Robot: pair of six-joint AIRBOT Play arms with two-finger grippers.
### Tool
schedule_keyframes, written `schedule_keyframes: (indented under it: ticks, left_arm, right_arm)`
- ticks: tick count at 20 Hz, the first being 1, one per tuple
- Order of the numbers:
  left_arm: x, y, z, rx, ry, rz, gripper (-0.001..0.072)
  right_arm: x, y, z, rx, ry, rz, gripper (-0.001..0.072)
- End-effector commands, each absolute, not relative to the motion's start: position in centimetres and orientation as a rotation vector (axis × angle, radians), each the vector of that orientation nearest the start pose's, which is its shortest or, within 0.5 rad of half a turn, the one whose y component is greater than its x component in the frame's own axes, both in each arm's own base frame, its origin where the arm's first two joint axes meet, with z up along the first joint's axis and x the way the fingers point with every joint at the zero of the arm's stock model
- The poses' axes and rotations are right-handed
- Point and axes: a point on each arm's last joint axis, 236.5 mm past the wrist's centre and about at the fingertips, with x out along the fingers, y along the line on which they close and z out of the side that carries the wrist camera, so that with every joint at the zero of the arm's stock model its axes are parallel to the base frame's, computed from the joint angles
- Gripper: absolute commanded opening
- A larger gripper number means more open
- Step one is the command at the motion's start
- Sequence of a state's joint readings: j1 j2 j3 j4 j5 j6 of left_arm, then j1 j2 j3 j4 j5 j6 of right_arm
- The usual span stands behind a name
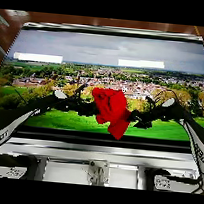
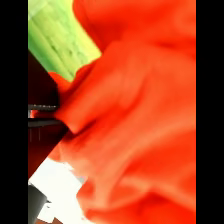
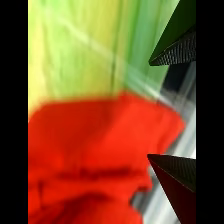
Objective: Fold the shirts.
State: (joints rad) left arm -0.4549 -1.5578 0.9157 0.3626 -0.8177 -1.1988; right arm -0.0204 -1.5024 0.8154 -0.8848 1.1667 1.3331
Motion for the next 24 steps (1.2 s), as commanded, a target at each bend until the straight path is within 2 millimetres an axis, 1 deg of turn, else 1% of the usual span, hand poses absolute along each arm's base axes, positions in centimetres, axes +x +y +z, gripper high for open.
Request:
schedule_keyframes:
  ticks: [1, 2, 3, 4, 5, 6, 7, 9, 10, 11, 12, 13, 14, 15, 16, 17, 18, 19, 20, 21, 22, 23, 24]
  left_arm:
    - [30.9, -33.4, -5.1, -0.669, 1.363, -0.775, 0.0049]
    - [30.9, -33.5, -4.8, -0.668, 1.356, -0.779, 0.0049]
    - [31.0, -33.5, -4.6, -0.667, 1.350, -0.782, 0.0049]
    - [31.0, -33.5, -4.2, -0.663, 1.338, -0.789, 0.0049]
    - [31.3, -33.4, -3.6, -0.652, 1.315, -0.802, 0.0049]
    - [31.8, -33.0, -2.7, -0.621, 1.274, -0.821, 0.0048]
    - [32.3, -32.1, -1.8, -0.561, 1.233, -0.828, 0.0047]
    - [34.2, -29.1, 0.9, -0.417, 1.149, -0.776, 0.0047]
    - [35.4, -27.1, 3.2, -0.352, 1.100, -0.729, 0.0047]
    - [36.4, -25.1, 6.2, -0.285, 1.032, -0.699, 0.0047]
    - [37.0, -23.5, 9.7, -0.222, 0.952, -0.689, 0.0047]
    - [37.4, -22.2, 13.8, -0.178, 0.862, -0.681, 0.0048]
    - [37.4, -21.0, 18.6, -0.151, 0.755, -0.675, 0.0048]
    - [36.9, -20.2, 23.4, -0.142, 0.642, -0.673, 0.0047]
    - [36.0, -19.4, 28.7, -0.132, 0.514, -0.671, 0.0048]
    - [34.6, -18.6, 33.2, -0.122, 0.403, -0.669, 0.0048]
    - [32.8, -17.9, 37.7, -0.111, 0.291, -0.666, 0.0048]
    - [31.1, -17.1, 40.9, -0.099, 0.208, -0.660, 0.0048]
    - [29.3, -16.1, 43.6, -0.090, 0.137, -0.636, 0.0048]
    - [28.0, -14.9, 45.3, -0.088, 0.095, -0.596, 0.0048]
    - [26.9, -13.4, 46.1, -0.079, 0.073, -0.542, 0.0048]
    - [26.0, -12.0, 46.1, -0.064, 0.077, -0.487, 0.0048]
    - [25.3, -10.7, 45.3, -0.046, 0.112, -0.432, 0.0048]
  right_arm:
    - [28.3, 14.8, -14.0, 0.599, 1.700, 0.315, 0.0640]
    - [28.7, 15.3, -14.0, 0.609, 1.683, 0.315, 0.0509]
    - [29.3, 15.7, -13.8, 0.638, 1.661, 0.312, 0.0323]
    - [29.7, 16.0, -13.5, 0.674, 1.647, 0.312, 0.0116]
    - [30.1, 15.9, -13.1, 0.675, 1.642, 0.324, 0.0064]
    - [30.6, 15.7, -12.3, 0.649, 1.623, 0.361, 0.0063]
    - [31.4, 15.3, -10.9, 0.607, 1.583, 0.405, 0.0063]
    - [34.1, 13.8, -6.5, 0.494, 1.440, 0.459, 0.0062]
    - [36.0, 12.6, -3.0, 0.425, 1.327, 0.465, 0.0062]
    - [37.7, 11.5, 0.9, 0.366, 1.206, 0.468, 0.0062]
    - [39.3, 10.4, 6.0, 0.321, 1.061, 0.463, 0.0062]
    - [40.3, 9.6, 11.4, 0.291, 0.919, 0.455, 0.0062]
    - [40.8, 8.9, 17.6, 0.256, 0.754, 0.441, 0.0062]
    - [40.4, 8.7, 23.2, 0.218, 0.607, 0.433, 0.0062]
    - [39.2, 8.6, 29.2, 0.188, 0.455, 0.425, 0.0062]
    - [37.6, 8.5, 34.1, 0.175, 0.328, 0.416, 0.0062]
    - [35.8, 8.4, 38.3, 0.168, 0.219, 0.409, 0.0062]
    - [33.4, 8.3, 42.3, 0.158, 0.113, 0.400, 0.0062]
    - [31.5, 8.2, 44.8, 0.141, 0.044, 0.390, 0.0062]
    - [29.8, 8.0, 46.6, 0.125, -0.004, 0.379, 0.0062]
    - [28.1, 7.7, 48.1, 0.113, -0.045, 0.357, 0.0062]
    - [26.7, 7.2, 49.0, 0.107, -0.070, 0.332, 0.0062]
    - [25.7, 6.7, 49.4, 0.096, -0.079, 0.306, 0.0062]
